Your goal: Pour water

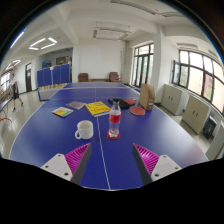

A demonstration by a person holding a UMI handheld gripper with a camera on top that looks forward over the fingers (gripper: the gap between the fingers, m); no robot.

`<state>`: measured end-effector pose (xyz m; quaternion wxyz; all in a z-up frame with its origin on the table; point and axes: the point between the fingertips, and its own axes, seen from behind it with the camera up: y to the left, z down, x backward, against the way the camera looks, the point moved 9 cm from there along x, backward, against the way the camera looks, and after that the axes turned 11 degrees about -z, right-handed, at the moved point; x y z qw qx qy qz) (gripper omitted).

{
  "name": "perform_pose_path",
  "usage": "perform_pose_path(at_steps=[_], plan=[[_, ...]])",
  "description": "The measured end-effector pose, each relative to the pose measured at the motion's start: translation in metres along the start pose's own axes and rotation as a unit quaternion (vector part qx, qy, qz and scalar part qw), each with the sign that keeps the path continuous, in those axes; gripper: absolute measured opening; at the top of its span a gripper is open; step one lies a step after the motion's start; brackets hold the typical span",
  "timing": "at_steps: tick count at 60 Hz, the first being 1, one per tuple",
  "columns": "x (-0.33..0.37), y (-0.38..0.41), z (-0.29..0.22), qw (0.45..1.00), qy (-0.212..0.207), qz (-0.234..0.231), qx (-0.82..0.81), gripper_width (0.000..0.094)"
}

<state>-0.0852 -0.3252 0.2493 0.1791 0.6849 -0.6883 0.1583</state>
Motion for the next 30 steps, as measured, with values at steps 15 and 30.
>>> perform_pose_path(at_steps=[15, 30], plan=[[0.080, 0.020, 0.032, 1.000, -0.001, 0.006, 0.010, 0.0853], [0.110, 0.020, 0.032, 1.000, -0.021, 0.018, -0.004, 0.0851]])
